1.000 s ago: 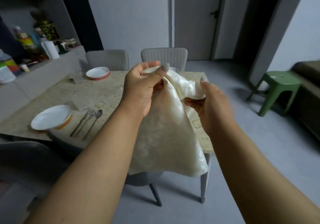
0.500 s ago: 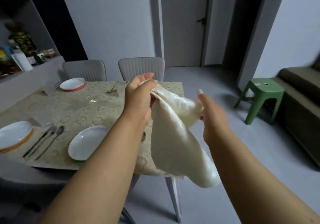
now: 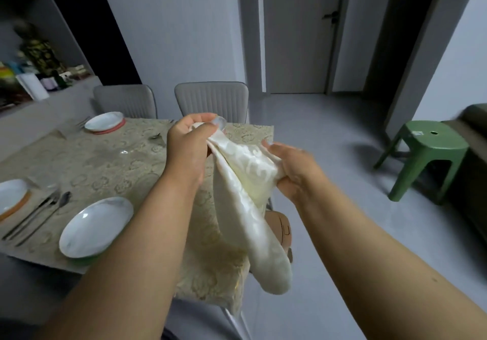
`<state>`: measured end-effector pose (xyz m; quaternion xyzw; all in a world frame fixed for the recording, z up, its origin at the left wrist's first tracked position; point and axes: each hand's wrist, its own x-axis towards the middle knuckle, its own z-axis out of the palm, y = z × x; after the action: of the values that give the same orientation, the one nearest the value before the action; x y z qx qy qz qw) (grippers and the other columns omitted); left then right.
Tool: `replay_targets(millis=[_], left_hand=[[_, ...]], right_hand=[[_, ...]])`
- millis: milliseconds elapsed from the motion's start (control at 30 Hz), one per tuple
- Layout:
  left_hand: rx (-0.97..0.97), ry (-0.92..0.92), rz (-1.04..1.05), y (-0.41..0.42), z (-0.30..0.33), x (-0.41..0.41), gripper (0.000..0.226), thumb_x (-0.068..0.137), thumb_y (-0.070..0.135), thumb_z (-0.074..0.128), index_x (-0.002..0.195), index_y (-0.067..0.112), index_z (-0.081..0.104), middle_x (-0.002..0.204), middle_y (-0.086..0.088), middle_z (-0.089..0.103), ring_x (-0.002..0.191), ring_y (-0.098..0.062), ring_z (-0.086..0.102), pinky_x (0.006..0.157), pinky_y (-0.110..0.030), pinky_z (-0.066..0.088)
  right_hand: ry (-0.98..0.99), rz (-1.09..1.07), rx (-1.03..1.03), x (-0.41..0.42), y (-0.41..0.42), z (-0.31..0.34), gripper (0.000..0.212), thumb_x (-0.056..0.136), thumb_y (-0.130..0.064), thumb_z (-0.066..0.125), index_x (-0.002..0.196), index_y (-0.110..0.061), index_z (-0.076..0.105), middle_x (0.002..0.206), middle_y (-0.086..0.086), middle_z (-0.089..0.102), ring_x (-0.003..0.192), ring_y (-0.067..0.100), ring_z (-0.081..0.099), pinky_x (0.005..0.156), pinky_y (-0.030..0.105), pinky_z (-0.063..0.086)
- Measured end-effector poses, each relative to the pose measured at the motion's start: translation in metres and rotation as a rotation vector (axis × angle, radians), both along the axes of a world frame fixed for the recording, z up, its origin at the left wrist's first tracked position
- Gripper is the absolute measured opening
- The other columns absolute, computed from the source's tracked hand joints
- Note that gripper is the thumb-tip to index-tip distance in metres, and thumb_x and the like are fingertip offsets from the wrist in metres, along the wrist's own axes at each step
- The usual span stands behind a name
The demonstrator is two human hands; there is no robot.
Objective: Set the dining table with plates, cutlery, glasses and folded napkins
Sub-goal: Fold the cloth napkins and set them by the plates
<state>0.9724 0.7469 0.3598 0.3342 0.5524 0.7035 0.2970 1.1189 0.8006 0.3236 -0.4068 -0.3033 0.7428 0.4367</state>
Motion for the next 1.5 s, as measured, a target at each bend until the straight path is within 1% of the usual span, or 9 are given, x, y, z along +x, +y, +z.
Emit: replay_targets(millis=[167, 333, 633, 800, 933, 1033, 1100, 1267, 1500], left_hand=[[0.034, 0.002, 0.088, 0.036, -0.002, -0.023, 0.005, 0.077, 0.009, 0.065, 0.079, 0.014, 0.067, 0.079, -0.008, 0.061, 0.075, -0.021, 0.058, 0.074, -0.035, 0.048], [0.179, -0.037, 0.107, 0.082, 0.017, -0.05, 0.018, 0.092, -0.001, 0.053, 0.081, 0.011, 0.06, 0.065, -0.002, 0.055, 0.056, -0.01, 0.054, 0.058, -0.022, 0.045], [0.196, -0.079, 0.143, 0.139, -0.018, -0.11, 0.021, 0.09, -0.007, 0.048, 0.083, 0.01, 0.059, 0.073, -0.003, 0.067, 0.067, -0.014, 0.064, 0.059, -0.024, 0.051], [-0.023, -0.171, 0.185, 0.144, -0.089, -0.128, 0.025, 0.09, -0.01, 0.048, 0.087, 0.011, 0.062, 0.094, -0.009, 0.066, 0.082, -0.018, 0.064, 0.075, -0.028, 0.053], [-0.351, -0.179, 0.247, 0.142, -0.161, -0.136, 0.025, 0.083, 0.001, 0.064, 0.096, 0.022, 0.068, 0.11, -0.015, 0.067, 0.101, -0.032, 0.064, 0.093, -0.045, 0.05], [-0.679, 0.072, 0.229, 0.144, -0.191, -0.138, 0.039, 0.085, 0.002, 0.063, 0.12, 0.019, 0.061, 0.123, -0.008, 0.061, 0.111, -0.026, 0.06, 0.089, -0.03, 0.049], [-0.861, 0.218, 0.214, 0.147, -0.205, -0.14, 0.041, 0.089, 0.008, 0.06, 0.13, 0.016, 0.055, 0.127, -0.004, 0.057, 0.118, -0.024, 0.056, 0.088, -0.022, 0.043], [-1.047, 0.317, 0.174, 0.167, -0.221, -0.139, 0.03, 0.091, 0.034, 0.059, 0.114, 0.014, 0.065, 0.115, -0.001, 0.064, 0.109, -0.022, 0.059, 0.088, -0.025, 0.044], [-1.142, 0.405, 0.353, 0.185, -0.227, -0.136, 0.024, 0.086, 0.039, 0.065, 0.093, 0.017, 0.072, 0.104, -0.008, 0.07, 0.096, -0.021, 0.064, 0.078, -0.023, 0.044]], right_hand=[[0.045, 0.044, 0.091, -0.016, 0.052, 0.003, 0.023, 0.089, 0.004, 0.057, 0.108, -0.003, 0.066, 0.1, 0.018, 0.071, 0.089, 0.03, 0.069, 0.084, 0.043, 0.057], [0.077, 0.061, 0.181, -0.049, 0.111, 0.02, 0.021, 0.09, 0.003, 0.055, 0.098, -0.011, 0.068, 0.1, 0.015, 0.071, 0.093, 0.029, 0.07, 0.085, 0.043, 0.056], [-0.063, 0.163, 0.24, -0.109, 0.194, 0.012, 0.024, 0.086, 0.005, 0.061, 0.102, -0.012, 0.064, 0.094, 0.013, 0.069, 0.078, 0.026, 0.068, 0.073, 0.038, 0.059], [-0.303, 0.309, 0.211, -0.133, 0.222, -0.039, 0.021, 0.084, 0.007, 0.06, 0.089, -0.013, 0.063, 0.091, 0.015, 0.067, 0.076, 0.026, 0.064, 0.078, 0.04, 0.055], [-0.606, 0.494, 0.229, -0.14, 0.238, -0.091, 0.016, 0.082, 0.005, 0.065, 0.09, -0.009, 0.065, 0.095, 0.018, 0.065, 0.08, 0.028, 0.063, 0.077, 0.038, 0.054], [-0.852, 0.681, 0.297, -0.145, 0.253, -0.119, 0.006, 0.084, -0.005, 0.067, 0.09, -0.003, 0.067, 0.086, 0.016, 0.066, 0.074, 0.029, 0.066, 0.071, 0.037, 0.058], [-1.015, 0.765, 0.383, -0.15, 0.268, -0.132, 0.013, 0.086, -0.014, 0.068, 0.084, -0.001, 0.066, 0.076, 0.013, 0.063, 0.064, 0.024, 0.061, 0.066, 0.034, 0.054], [-1.03, 0.798, 0.437, -0.165, 0.313, -0.165, 0.032, 0.085, -0.024, 0.069, 0.093, 0.007, 0.068, 0.085, 0.018, 0.067, 0.078, 0.03, 0.062, 0.08, 0.043, 0.054], [-1.174, 0.968, 0.685, -0.189, 0.353, -0.21, 0.052, 0.084, -0.04, 0.067, 0.127, -0.013, 0.056, 0.124, 0.009, 0.059, 0.112, 0.026, 0.057, 0.092, 0.032, 0.044]])
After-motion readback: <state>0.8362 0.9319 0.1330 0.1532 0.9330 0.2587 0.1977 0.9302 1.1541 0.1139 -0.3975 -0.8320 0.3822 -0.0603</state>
